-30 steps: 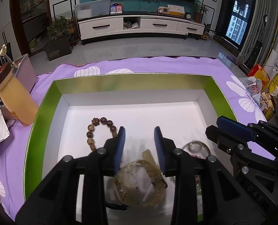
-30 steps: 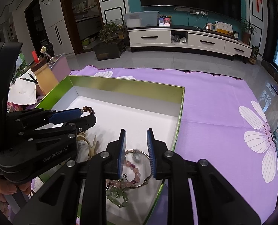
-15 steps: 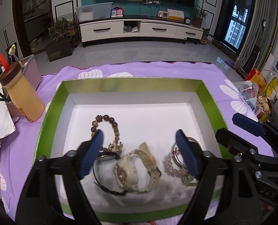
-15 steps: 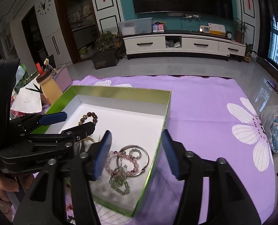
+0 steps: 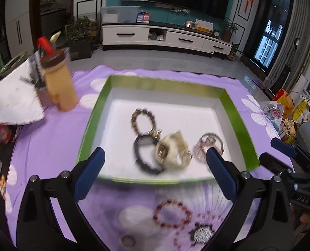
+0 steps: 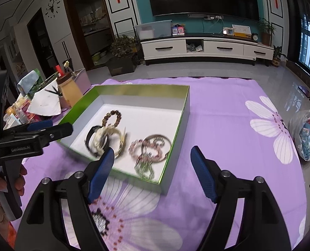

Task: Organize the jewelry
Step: 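Withdraw both tools and move them back toward the red bracelet and silver ring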

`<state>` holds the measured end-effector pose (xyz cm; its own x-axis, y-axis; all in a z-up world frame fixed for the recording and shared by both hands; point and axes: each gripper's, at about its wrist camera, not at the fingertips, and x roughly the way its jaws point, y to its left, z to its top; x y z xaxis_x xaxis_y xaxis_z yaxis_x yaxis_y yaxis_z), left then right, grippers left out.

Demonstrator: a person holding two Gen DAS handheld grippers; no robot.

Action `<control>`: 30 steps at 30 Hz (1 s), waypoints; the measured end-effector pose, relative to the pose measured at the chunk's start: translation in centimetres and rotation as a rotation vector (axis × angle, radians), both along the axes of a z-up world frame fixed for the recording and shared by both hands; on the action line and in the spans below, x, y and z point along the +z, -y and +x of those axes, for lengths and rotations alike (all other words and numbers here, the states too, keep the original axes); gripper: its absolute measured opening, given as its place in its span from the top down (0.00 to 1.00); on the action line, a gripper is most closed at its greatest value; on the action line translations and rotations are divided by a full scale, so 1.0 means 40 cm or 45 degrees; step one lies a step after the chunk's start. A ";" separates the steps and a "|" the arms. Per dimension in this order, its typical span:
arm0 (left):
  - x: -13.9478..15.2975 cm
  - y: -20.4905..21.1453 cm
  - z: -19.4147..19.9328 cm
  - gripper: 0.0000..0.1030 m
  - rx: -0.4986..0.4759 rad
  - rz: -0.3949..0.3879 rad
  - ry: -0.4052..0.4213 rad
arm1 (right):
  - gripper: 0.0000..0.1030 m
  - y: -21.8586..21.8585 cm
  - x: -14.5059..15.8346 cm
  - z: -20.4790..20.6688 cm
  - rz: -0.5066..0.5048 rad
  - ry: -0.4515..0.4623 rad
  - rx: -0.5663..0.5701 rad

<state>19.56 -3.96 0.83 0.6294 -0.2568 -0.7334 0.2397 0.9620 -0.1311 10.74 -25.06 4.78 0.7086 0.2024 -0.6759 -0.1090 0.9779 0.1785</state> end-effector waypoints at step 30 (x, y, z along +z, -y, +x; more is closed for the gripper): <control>-0.224 -0.117 -0.253 0.26 0.114 0.151 -0.150 | 0.26 -0.123 -0.180 -0.156 0.027 -0.213 0.124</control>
<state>9.44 0.71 -8.12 0.5537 -0.1112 -0.8253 0.1422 0.9891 -0.0379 4.52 -20.13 -2.43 0.5633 0.2804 -0.7772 -0.1703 0.9599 0.2229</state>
